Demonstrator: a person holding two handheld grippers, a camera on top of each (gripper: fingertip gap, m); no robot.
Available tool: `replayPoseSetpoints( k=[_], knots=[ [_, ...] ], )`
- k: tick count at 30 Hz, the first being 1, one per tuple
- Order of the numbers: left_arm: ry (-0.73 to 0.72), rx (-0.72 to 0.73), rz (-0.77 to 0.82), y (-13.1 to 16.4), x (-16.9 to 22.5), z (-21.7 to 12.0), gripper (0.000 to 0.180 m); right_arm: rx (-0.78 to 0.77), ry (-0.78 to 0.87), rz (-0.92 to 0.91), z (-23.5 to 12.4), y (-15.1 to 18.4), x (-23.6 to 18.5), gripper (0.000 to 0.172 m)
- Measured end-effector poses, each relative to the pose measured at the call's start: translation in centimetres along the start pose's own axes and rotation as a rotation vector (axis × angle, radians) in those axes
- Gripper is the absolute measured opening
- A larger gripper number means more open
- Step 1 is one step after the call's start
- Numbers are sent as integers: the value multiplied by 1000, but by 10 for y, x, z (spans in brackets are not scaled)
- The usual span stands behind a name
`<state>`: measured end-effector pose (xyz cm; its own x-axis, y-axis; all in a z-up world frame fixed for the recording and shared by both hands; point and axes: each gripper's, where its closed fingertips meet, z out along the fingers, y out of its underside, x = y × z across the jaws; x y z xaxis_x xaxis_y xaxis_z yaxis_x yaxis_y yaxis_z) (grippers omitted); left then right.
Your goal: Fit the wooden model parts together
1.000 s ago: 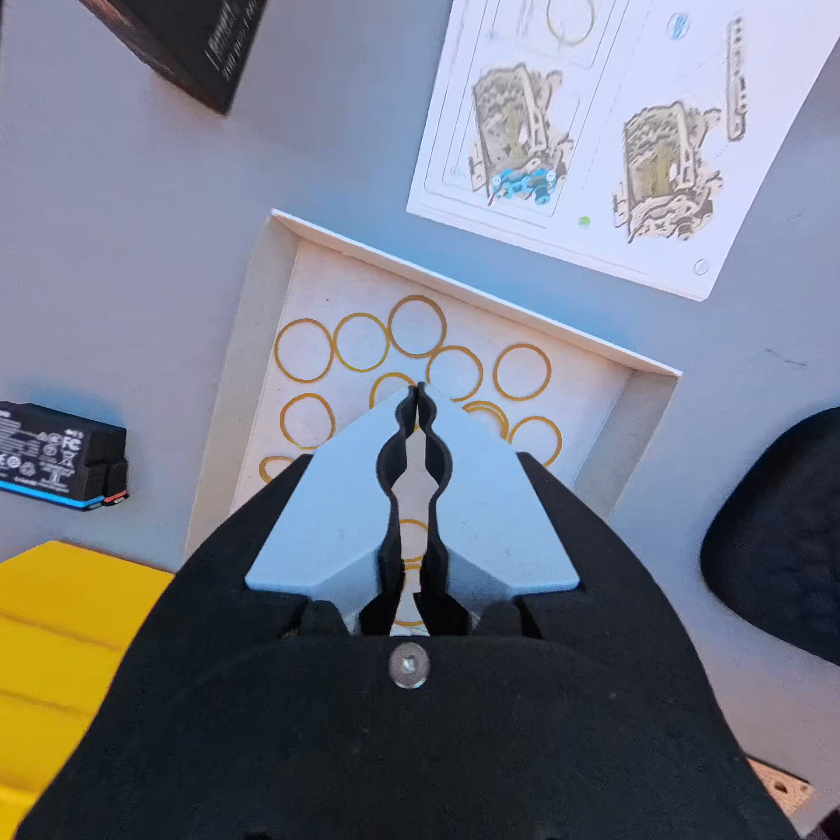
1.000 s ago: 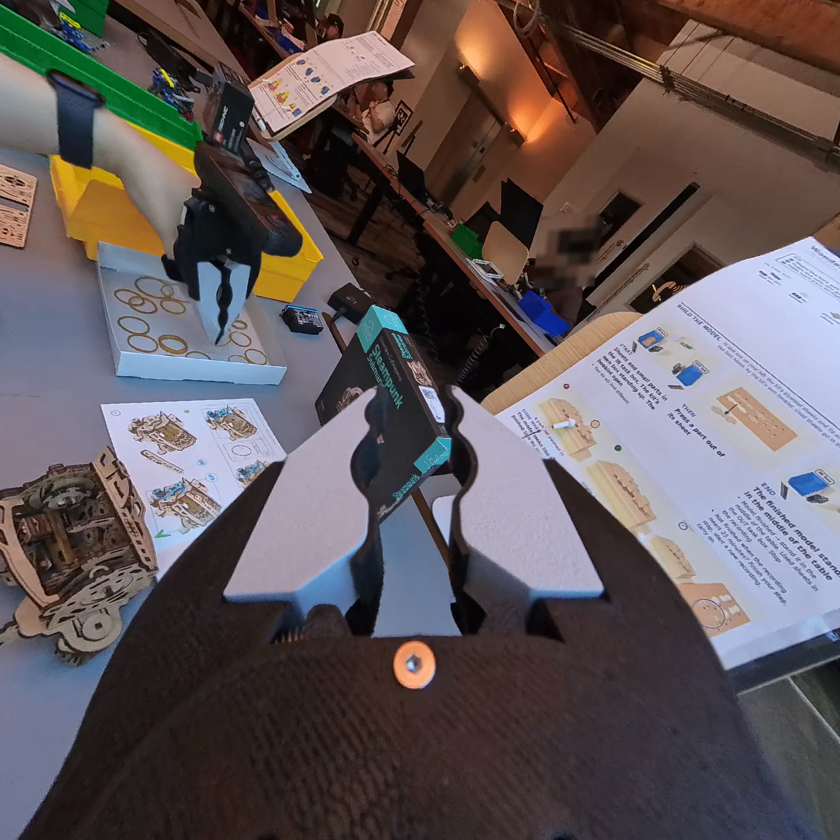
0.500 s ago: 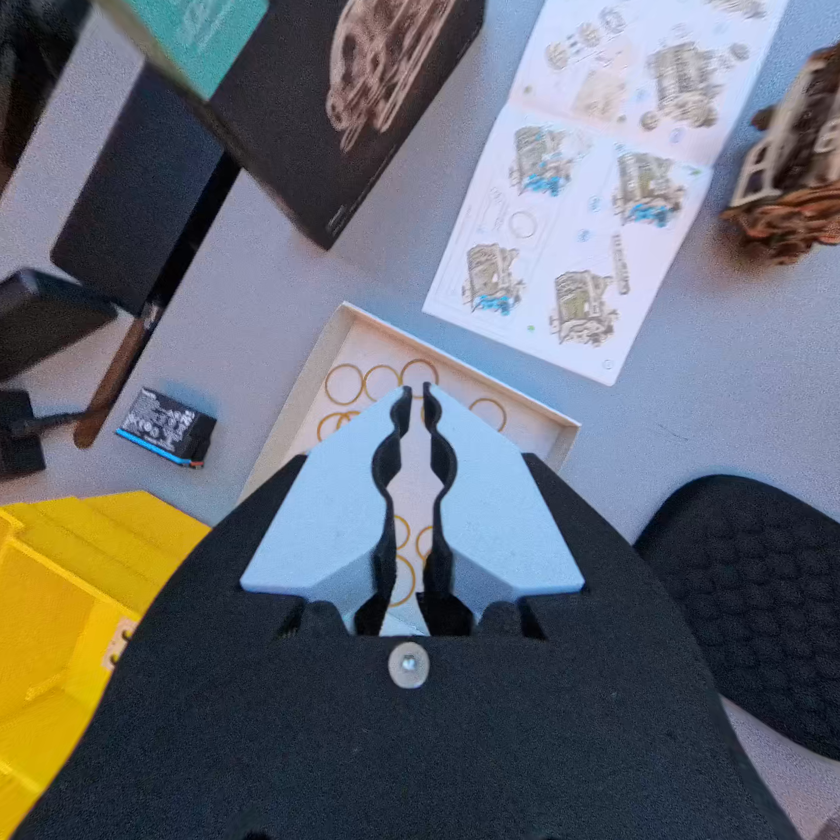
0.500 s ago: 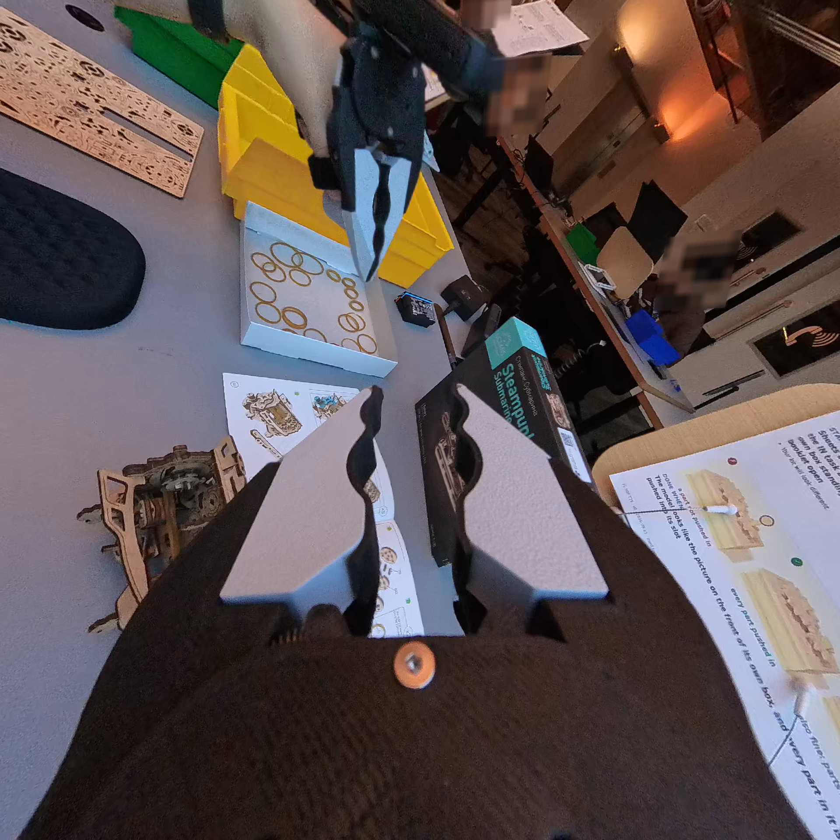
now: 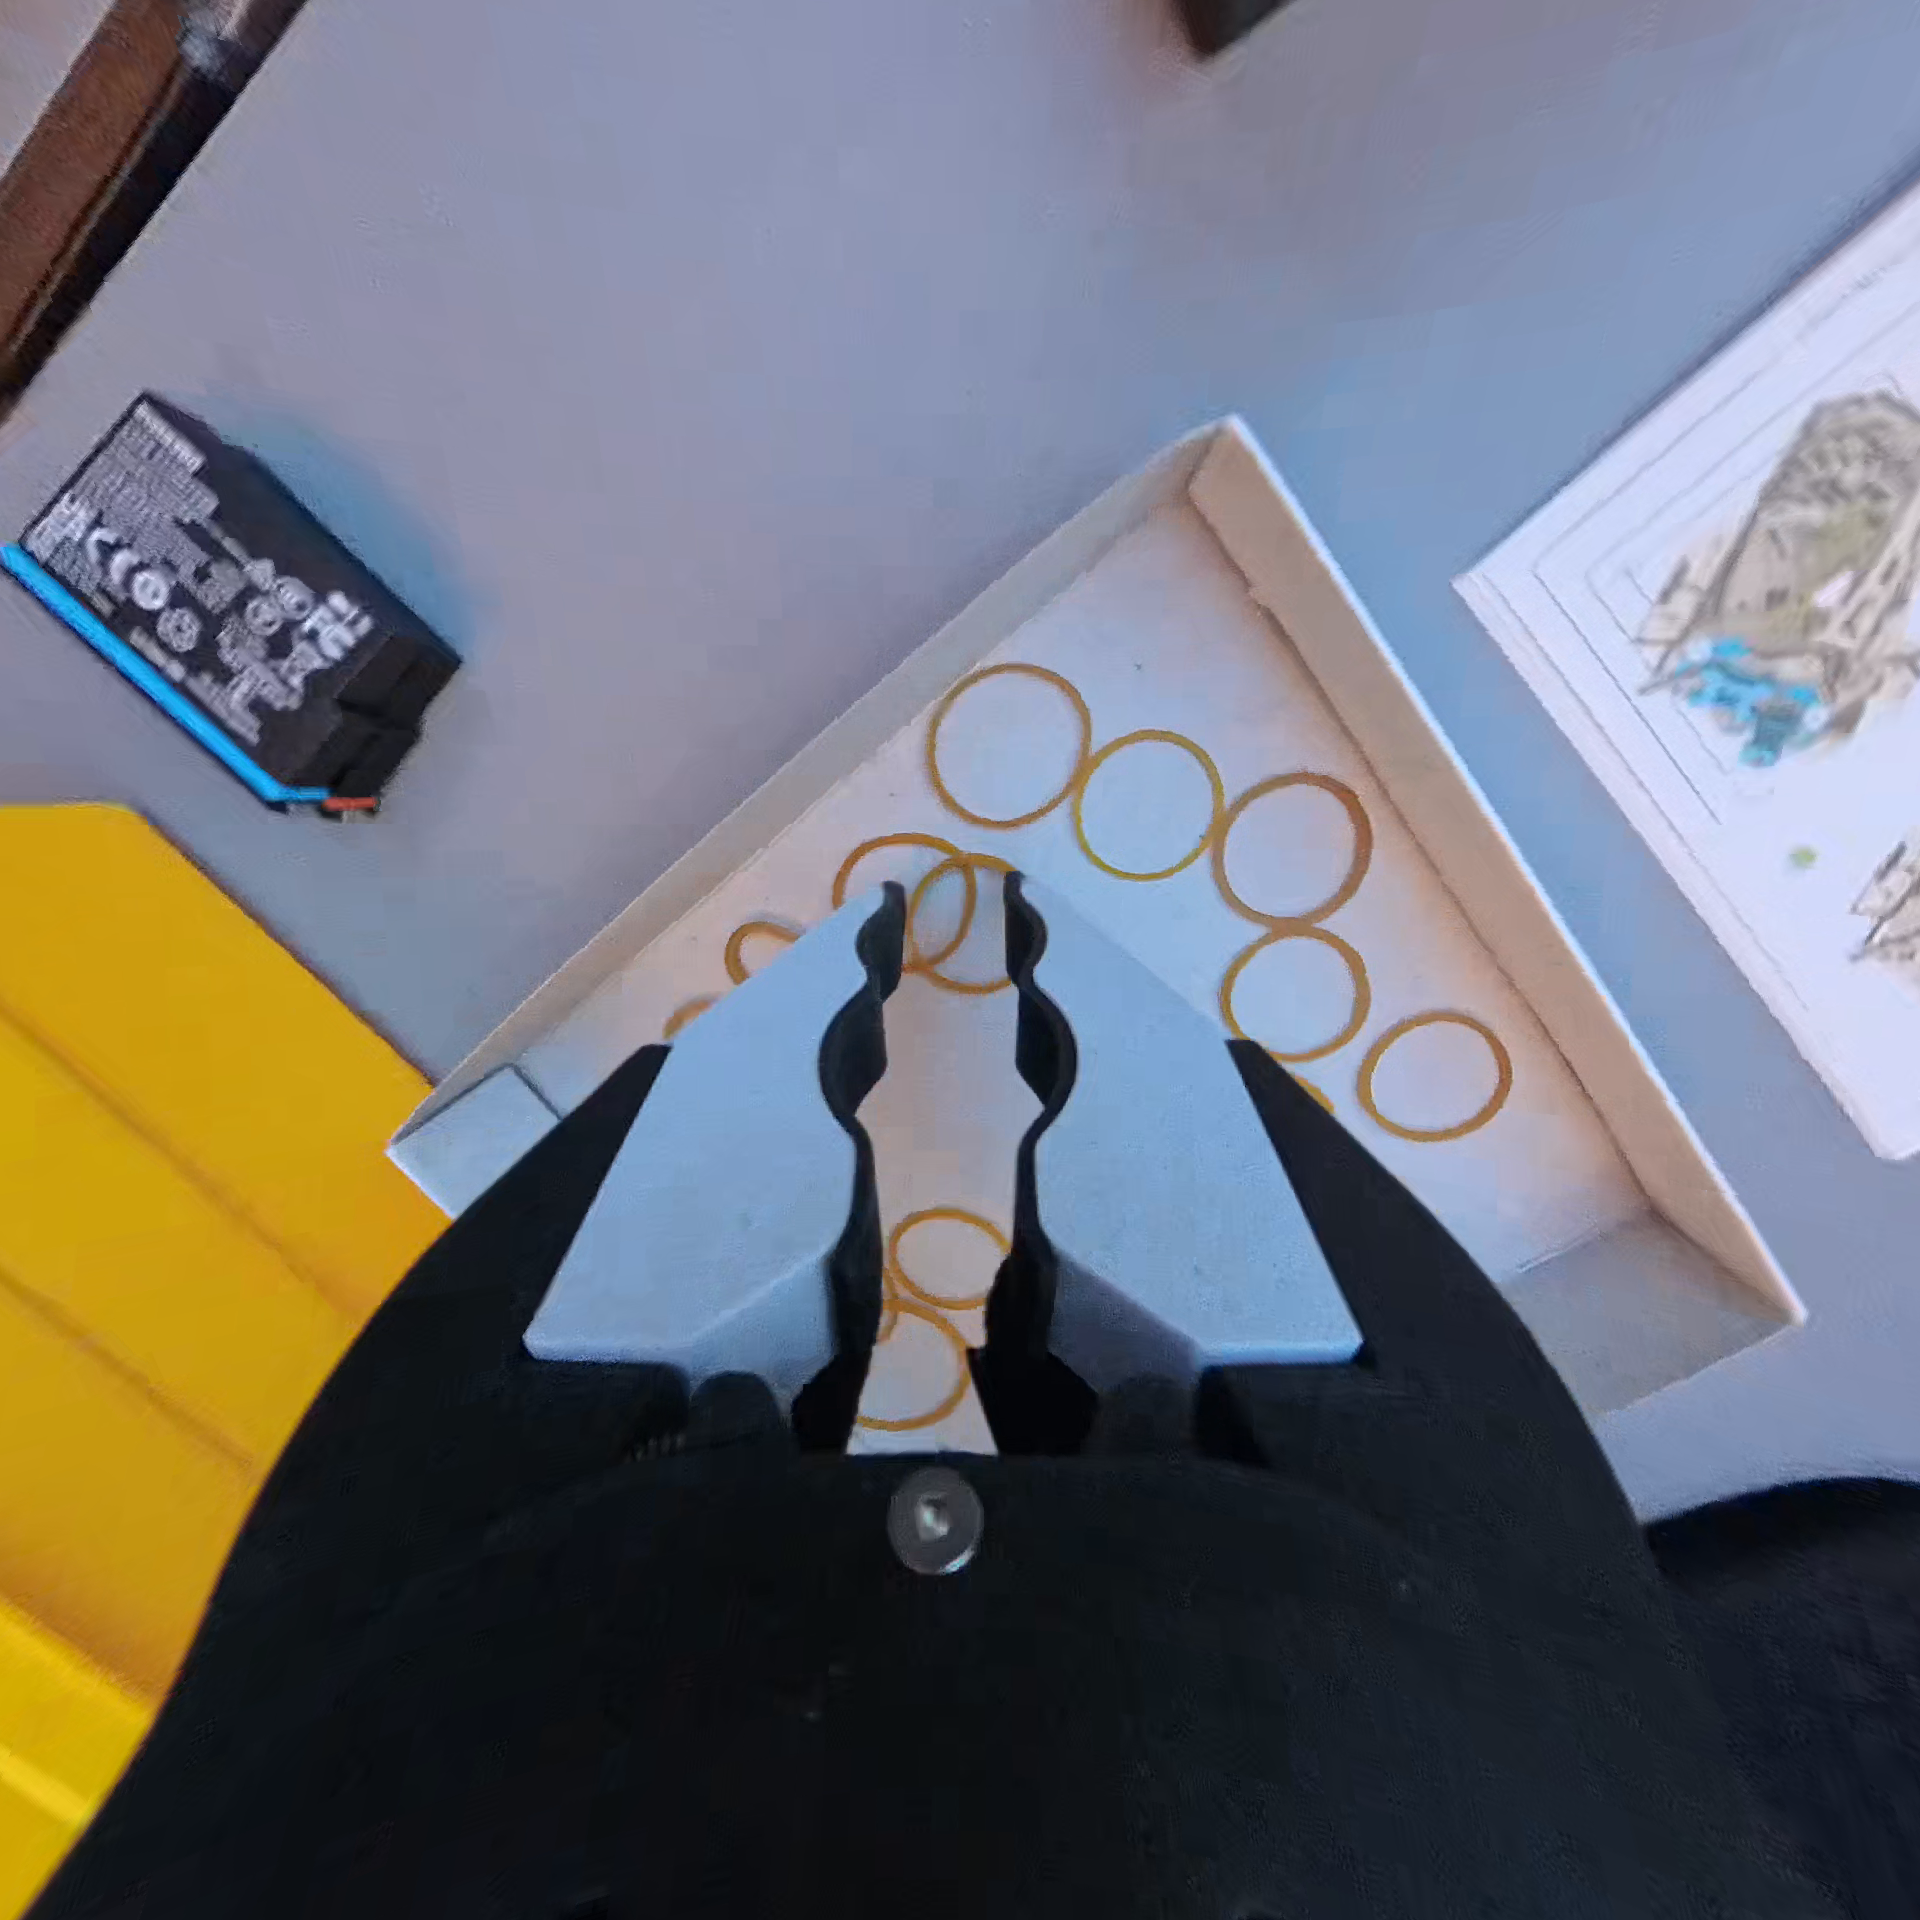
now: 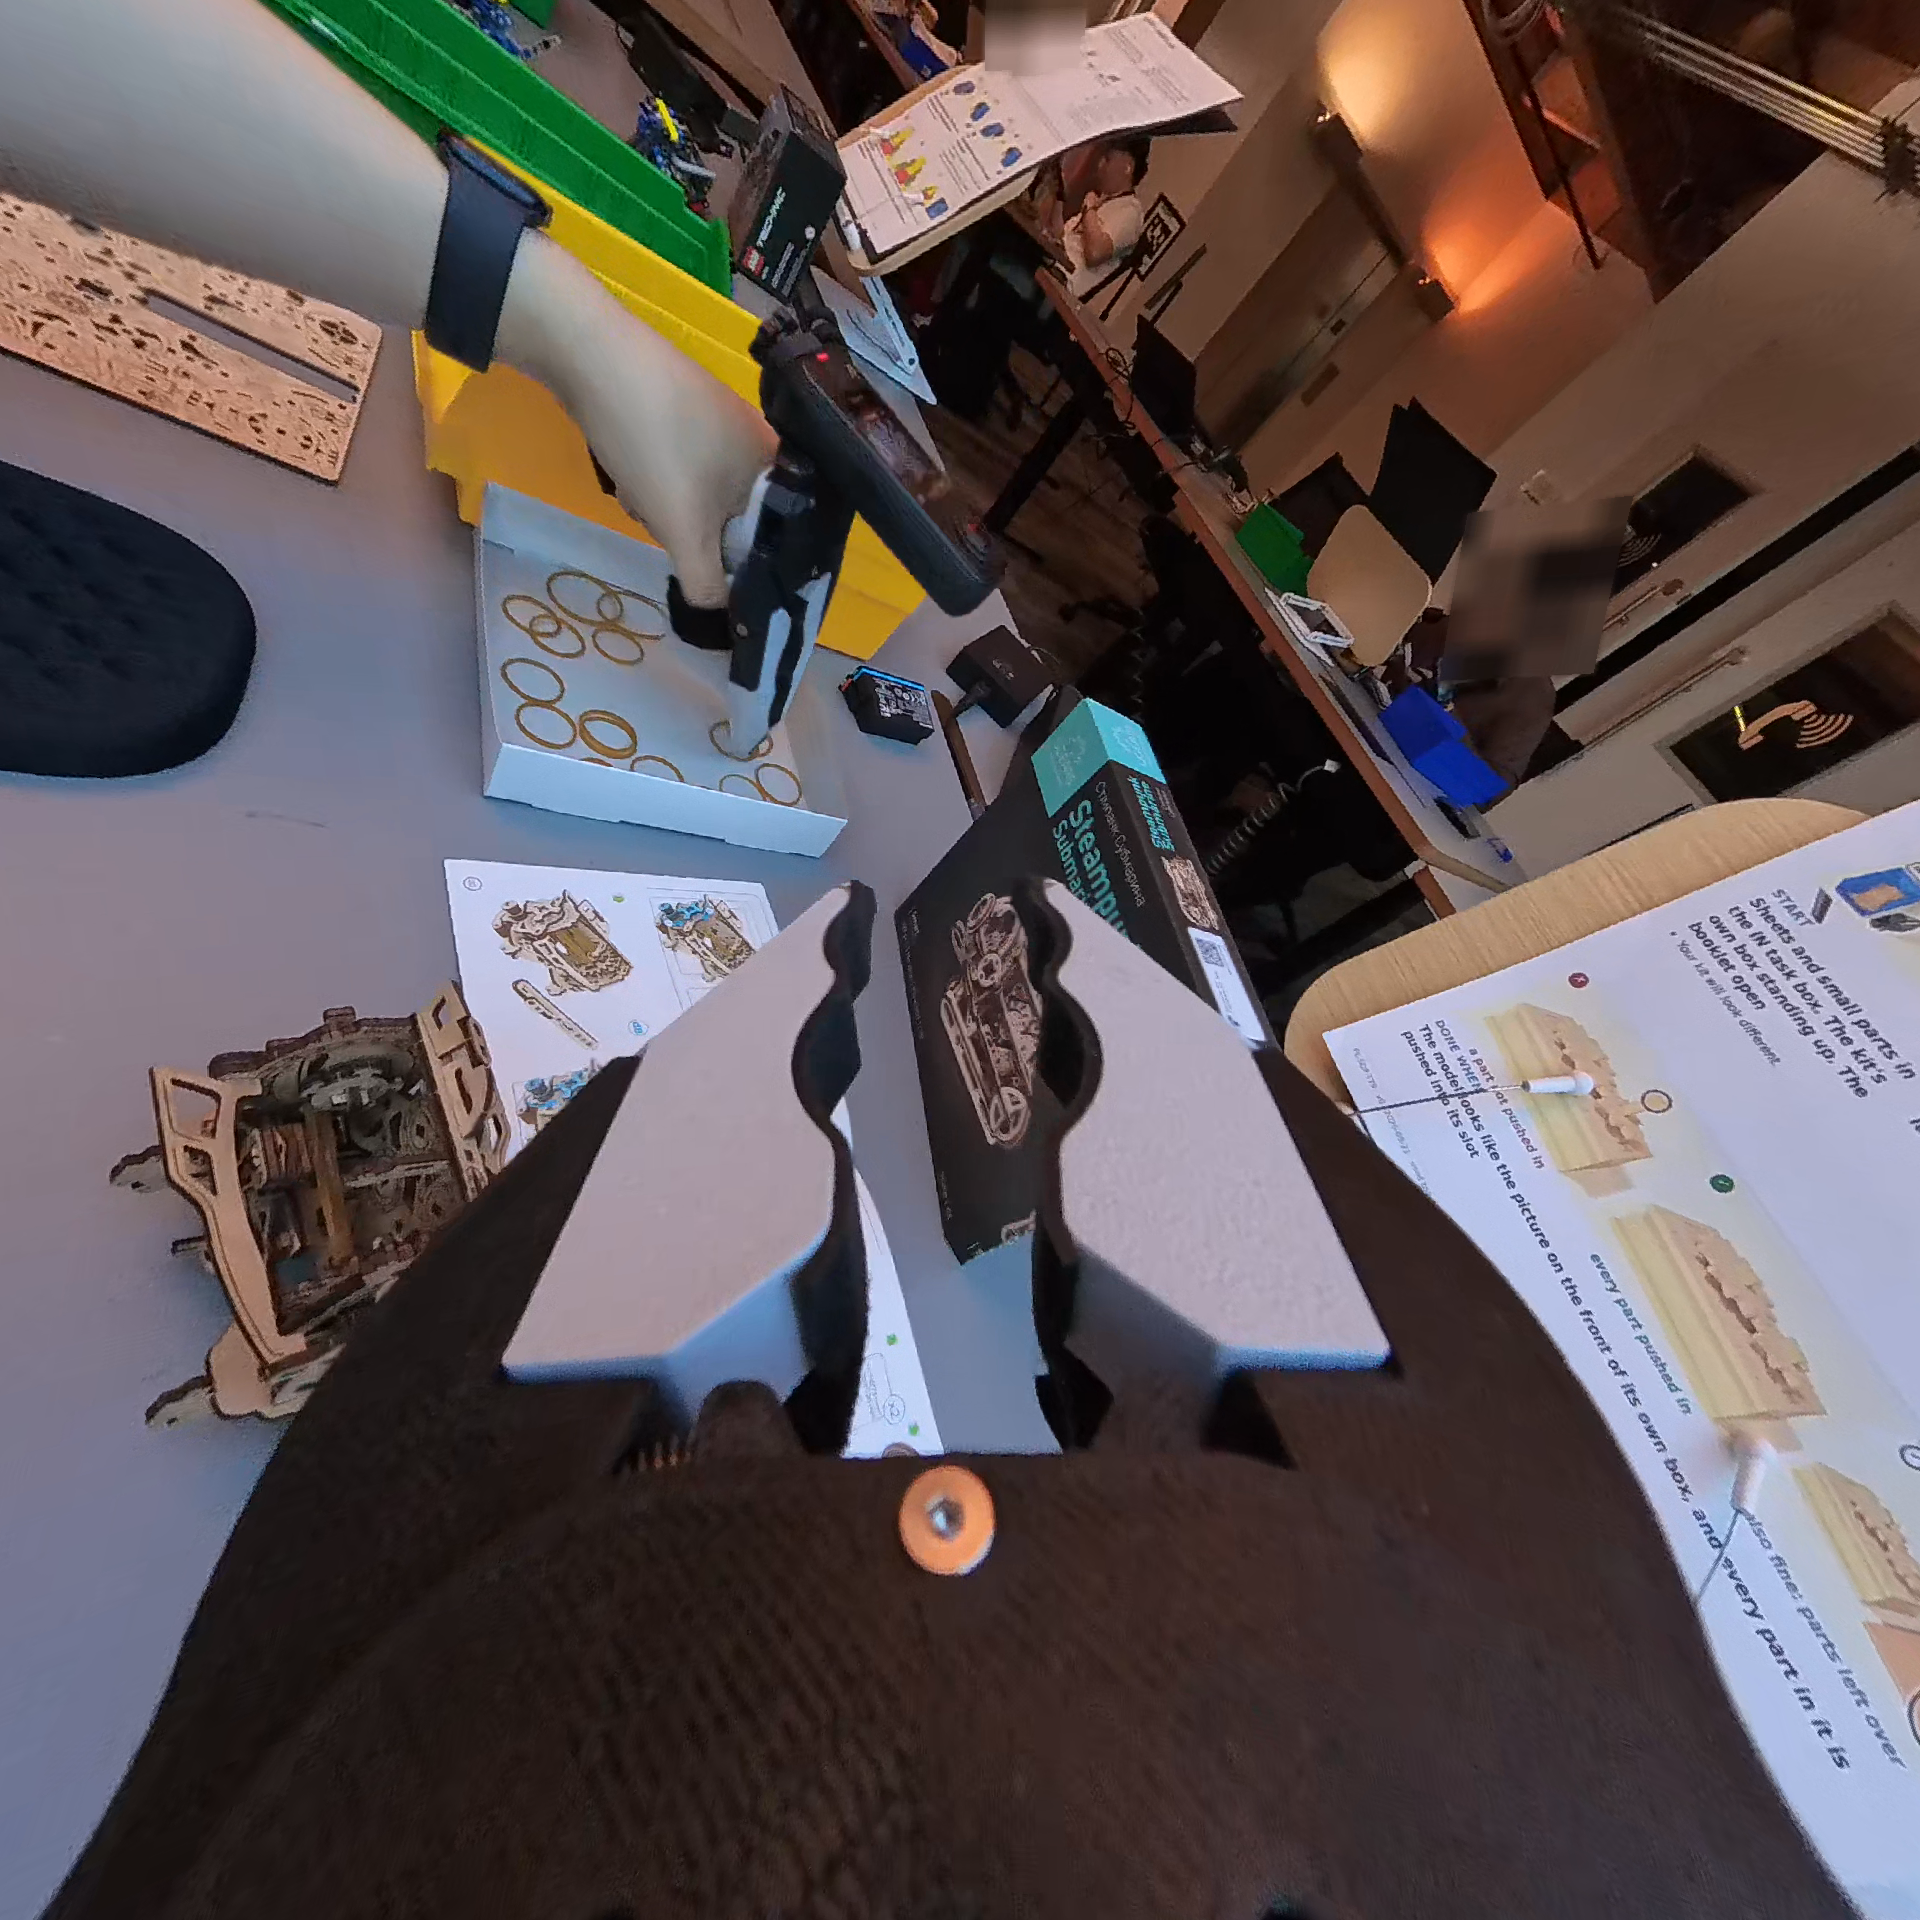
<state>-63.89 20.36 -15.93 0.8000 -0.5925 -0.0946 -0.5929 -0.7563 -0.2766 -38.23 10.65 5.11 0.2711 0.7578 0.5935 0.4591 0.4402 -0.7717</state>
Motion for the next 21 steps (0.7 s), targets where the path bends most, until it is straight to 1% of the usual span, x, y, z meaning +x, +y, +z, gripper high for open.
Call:
replayPoseSetpoints(
  k=[2, 4, 7, 11, 14, 15, 18, 21],
  knots=[
    [15, 1, -126, -3, -2, -3, 18, 0, 4, 0, -1, 0, 1, 28],
    [1, 14, -210, -5, -5, -8, 18, -3, 6, -2, -1, 1, 2, 28],
    [53, -12, -308, -5, 4, -11, 19, -13, 4, -10, -1, 1, 1, 28],
    [98, -62, -388, -2, 7, -8, 25, -23, -2, -21, 0, 1, -2, 28],
    [218, -37, -472, -9, 16, -9, 21, -21, 1, -28, -1, -1, -2, 29],
    [235, -34, -490, -9, 17, -9, 20, -17, 3, -29, -2, -2, -1, 29],
    [204, -49, -479, -5, 13, -7, 19, -11, 4, -27, -3, -4, 0, 29],
    [219, -62, -488, -3, 16, -3, 17, -11, 5, -24, -4, -3, 1, 29]
  ],
)
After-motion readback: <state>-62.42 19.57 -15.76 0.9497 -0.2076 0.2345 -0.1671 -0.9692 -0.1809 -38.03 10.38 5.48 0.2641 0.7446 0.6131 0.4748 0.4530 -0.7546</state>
